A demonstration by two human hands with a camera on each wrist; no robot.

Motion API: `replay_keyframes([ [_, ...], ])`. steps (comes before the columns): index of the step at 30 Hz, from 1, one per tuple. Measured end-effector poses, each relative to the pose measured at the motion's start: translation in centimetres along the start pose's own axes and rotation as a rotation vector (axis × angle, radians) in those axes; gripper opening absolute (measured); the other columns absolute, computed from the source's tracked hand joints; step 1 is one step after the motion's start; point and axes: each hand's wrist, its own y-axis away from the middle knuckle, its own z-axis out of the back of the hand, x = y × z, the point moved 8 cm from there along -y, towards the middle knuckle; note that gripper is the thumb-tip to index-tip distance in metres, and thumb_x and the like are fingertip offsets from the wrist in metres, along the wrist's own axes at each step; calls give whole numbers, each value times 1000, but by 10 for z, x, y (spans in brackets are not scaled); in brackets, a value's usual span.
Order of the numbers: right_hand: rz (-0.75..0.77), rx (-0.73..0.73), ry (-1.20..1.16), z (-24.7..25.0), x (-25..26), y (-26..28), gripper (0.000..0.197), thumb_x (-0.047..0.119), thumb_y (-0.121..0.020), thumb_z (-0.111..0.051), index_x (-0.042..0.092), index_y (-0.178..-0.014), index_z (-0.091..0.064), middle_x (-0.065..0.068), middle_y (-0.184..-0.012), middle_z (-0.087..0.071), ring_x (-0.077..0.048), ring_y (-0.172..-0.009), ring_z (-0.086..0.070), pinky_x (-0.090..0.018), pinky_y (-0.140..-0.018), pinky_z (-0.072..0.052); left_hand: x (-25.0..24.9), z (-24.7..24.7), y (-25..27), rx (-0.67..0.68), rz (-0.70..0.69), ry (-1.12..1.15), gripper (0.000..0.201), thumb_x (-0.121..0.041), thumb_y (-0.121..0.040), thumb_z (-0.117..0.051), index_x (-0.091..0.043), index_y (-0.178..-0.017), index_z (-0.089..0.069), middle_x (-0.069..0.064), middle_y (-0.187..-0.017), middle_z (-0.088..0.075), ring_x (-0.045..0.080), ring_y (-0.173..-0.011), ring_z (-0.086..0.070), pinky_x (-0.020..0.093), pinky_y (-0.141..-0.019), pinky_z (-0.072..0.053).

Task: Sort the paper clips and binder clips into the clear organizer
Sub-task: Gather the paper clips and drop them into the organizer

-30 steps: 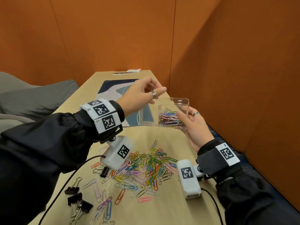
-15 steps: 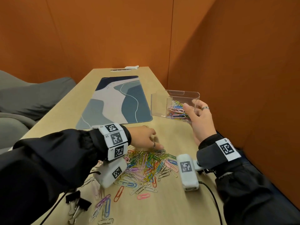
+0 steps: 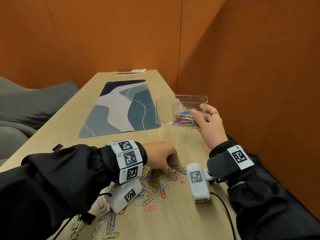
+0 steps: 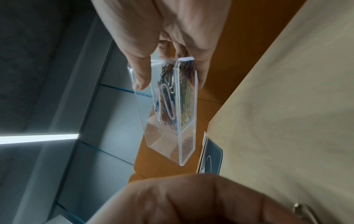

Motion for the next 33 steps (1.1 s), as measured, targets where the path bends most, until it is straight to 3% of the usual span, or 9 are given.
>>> replay_keyframes([
  [4, 6, 21, -25, -2, 1, 0, 36, 29, -86, -66, 32, -113, -43, -9, -126, -57, -24, -112, -59, -45, -98, -48, 0, 4, 1, -24, -27, 19, 34, -30, -75, -77, -14, -104, -69, -8, -78, -56, 10, -70, -48, 13, -58, -36],
  [8, 5, 20, -12, -4, 2, 2, 31, 30, -83, -69, 37, -104, -47, -8, -122, -60, -26, -111, -60, -50, -98, -47, 1, 6, 0, -40, -42, -12, 28, -26, -79, -74, -14, -104, -71, 1, -93, -66, 11, -77, -51, 17, -63, -39],
  [11, 7, 29, -19, -5, 3, 3, 32, 29, -85, -67, 32, -109, -47, -9, -121, -60, -25, -110, -60, -48, -98, -47, 4, 7, -1, -59, -44, 6, 27, -21, -81, -72, -12, -106, -71, 5, -105, -70, 9, -83, -55, 20, -74, -43],
  [17, 2, 64, -69, -8, 2, 4, 35, 24, -86, -65, 27, -115, -45, -10, -121, -61, -23, -105, -64, -45, -94, -51, 13, 10, -2, -65, -31, 36, 25, -21, -82, -71, -14, -107, -71, 4, -106, -69, 9, -84, -53, 17, -70, -41],
  [21, -5, 76, -46, -10, -2, 3, 30, 33, -81, -70, 38, -102, -49, -6, -122, -61, -26, -115, -58, -52, -99, -46, 26, 21, 4, -92, -6, 111, 22, -21, -80, -73, -15, -101, -72, 2, -92, -70, 9, -75, -53, 10, -61, -38],
  [23, -21, 102, -61, -13, -4, 3, 30, 31, -81, -70, 38, -103, -49, -7, -123, -60, -27, -116, -57, -52, -100, -44, 33, 31, 8, -113, 17, 165, 20, -21, -78, -75, -14, -97, -72, -5, -75, -64, 4, -61, -53, 11, -58, -40],
  [25, -42, 147, -86, -18, -7, 4, 38, 31, -81, -70, 30, -112, -49, -9, -125, -59, -28, -116, -57, -52, -102, -43, 36, 46, 13, -137, 15, 219, 15, -19, -76, -76, -17, -91, -71, -5, -69, -62, -2, -52, -50, 12, -57, -41],
  [28, -65, 219, -93, -28, -11, 7, 69, 48, -61, -80, 27, -120, -50, -9, -126, -59, -29, -118, -55, -53, -103, -42, 36, 76, 24, -183, 3, 302, 11, -16, -76, -76, -23, -81, -70, 9, -78, -70, 7, -60, -57, 14, -63, -47],
  [33, -83, 298, -83, -37, -17, 9, 86, 67, -37, -82, 34, -111, -52, -12, -126, -58, -29, -118, -55, -51, -103, -42, 29, 137, 36, -293, -11, 407, 11, -14, -70, -76, -20, -77, -72, 9, -72, -70, 11, -58, -56, 17, -60, -48],
])
